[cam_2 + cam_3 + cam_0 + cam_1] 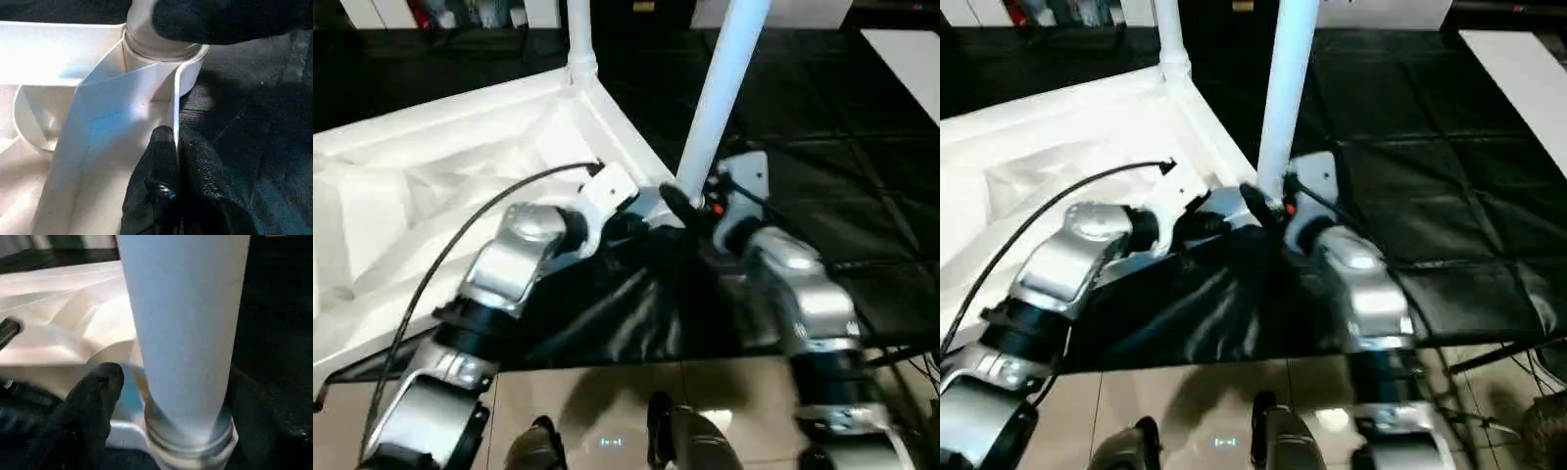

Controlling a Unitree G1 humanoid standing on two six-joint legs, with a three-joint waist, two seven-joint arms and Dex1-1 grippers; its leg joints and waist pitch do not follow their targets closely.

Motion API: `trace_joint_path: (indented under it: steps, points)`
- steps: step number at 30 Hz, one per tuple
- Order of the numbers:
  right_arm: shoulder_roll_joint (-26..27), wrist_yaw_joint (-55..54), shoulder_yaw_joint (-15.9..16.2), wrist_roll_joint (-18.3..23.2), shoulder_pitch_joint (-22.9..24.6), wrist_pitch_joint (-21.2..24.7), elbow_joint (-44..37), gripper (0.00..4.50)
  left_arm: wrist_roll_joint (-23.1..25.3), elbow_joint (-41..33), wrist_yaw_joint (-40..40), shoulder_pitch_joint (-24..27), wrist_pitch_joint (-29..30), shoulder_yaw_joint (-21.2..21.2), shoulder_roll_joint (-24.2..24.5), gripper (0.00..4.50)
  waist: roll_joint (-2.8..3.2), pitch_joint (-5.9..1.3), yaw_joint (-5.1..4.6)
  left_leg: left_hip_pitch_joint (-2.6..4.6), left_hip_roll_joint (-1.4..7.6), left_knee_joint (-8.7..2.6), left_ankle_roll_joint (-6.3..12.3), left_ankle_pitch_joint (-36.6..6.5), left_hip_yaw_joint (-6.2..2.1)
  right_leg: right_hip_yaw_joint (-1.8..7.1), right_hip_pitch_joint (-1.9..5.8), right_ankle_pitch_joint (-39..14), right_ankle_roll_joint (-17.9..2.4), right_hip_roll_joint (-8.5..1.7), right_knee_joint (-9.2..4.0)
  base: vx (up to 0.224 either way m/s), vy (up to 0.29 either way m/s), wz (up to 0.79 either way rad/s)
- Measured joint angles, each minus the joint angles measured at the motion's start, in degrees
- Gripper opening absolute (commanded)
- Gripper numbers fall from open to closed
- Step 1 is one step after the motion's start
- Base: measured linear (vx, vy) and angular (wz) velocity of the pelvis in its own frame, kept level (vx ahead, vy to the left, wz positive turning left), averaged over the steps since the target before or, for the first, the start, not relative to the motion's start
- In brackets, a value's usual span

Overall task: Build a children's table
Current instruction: Rotate leg to tighten

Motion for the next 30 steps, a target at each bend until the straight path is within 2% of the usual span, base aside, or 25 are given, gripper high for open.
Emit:
trace_joint_path:
  steps: [2,5,10,16,20,21,23,25,29,30]
  points:
    - [-3.2,5.1,0.1,1.3,0.5,-0.2,-0.3,3.94,-0.4,-0.1,-2.4,0.3,-1.8,-0.4,1.5,0.00,0.09,-0.02,0.08,0.00,0.06,-0.04,0.03,0.0,-0.02,-0.03,-0.02,0.0,-0.2,0.16,0.02,0.000,0.000,0.00]
    - [-9.2,13.8,2.2,1.7,1.3,-2.3,-0.4,4.22,-1.6,0.2,-7.0,1.5,-5.9,-0.6,4.3,0.00,0.12,-0.03,0.01,0.01,0.09,-0.02,0.07,0.0,-0.02,-0.02,-0.03,0.0,-0.2,0.22,0.02,0.000,0.000,0.00]
    - [-16.5,28.3,4.0,4.4,1.7,-5.8,-0.2,4.22,-3.0,2.2,-16.5,2.7,-15.0,-2.0,9.1,0.00,0.12,-0.03,0.74,0.09,0.10,0.04,0.09,0.0,-0.03,-0.01,0.01,-0.1,-0.1,0.22,0.05,0.000,0.000,0.00]
    - [-19.6,38.9,4.8,7.1,0.9,-6.3,1.0,4.22,-5.0,3.2,-27.2,2.9,-20.2,-4.5,12.0,0.00,0.11,-0.03,2.23,0.19,0.14,0.24,0.08,0.0,0.07,0.04,0.06,-0.1,-0.1,-0.11,0.10,0.000,0.000,0.00]
    - [-21.4,46.2,7.3,8.3,-0.3,-8.0,3.3,4.22,-6.1,4.9,-32.6,2.4,-23.1,-5.5,13.8,0.00,0.11,-0.03,2.55,0.05,0.13,0.48,0.08,0.0,0.12,0.09,0.07,0.0,-0.1,-0.19,0.15,0.000,0.000,0.00]
    - [-21.8,47.7,7.8,8.5,-0.5,-8.0,3.7,3.96,-6.3,5.4,-33.8,2.2,-23.8,-5.6,14.1,0.00,0.11,-0.03,2.60,0.04,0.13,0.49,0.09,0.0,0.12,0.09,0.07,0.0,-0.1,-0.19,0.15,0.000,0.000,0.00]
    - [-22.2,50.4,8.8,8.6,-1.1,-8.0,4.7,3.88,-6.5,6.5,-35.8,1.7,-24.9,-5.7,14.4,0.00,0.10,-0.02,2.69,-0.01,0.13,0.50,0.09,0.0,0.12,0.09,0.06,0.0,-0.1,-0.19,0.16,0.000,0.000,0.00]
    - [-22.3,52.0,9.7,8.6,-1.7,-8.1,4.8,3.53,-6.5,7.0,-36.7,1.5,-25.7,-5.8,14.6,0.00,0.06,0.00,2.72,-0.04,0.14,0.50,0.09,0.0,0.11,0.08,0.06,0.0,-0.1,-0.20,0.21,0.000,0.000,0.00]
    - [-22.3,54.4,11.3,8.5,-2.2,-8.6,5.3,3.42,-6.5,8.0,-38.1,0.8,-26.9,-6.3,14.7,0.00,0.05,0.00,2.86,-0.03,0.15,0.53,0.09,0.0,0.11,0.07,0.04,-0.1,0.0,-0.21,0.21,0.000,0.000,0.00]
    - [-22.2,54.9,11.4,8.5,-2.3,-8.7,5.5,3.27,-6.6,8.0,-38.3,0.9,-27.1,-6.5,14.8,0.00,0.03,0.01,2.87,-0.04,0.14,0.54,0.09,0.0,0.11,0.07,0.04,-0.1,0.0,-0.21,0.21,0.000,0.000,0.00]
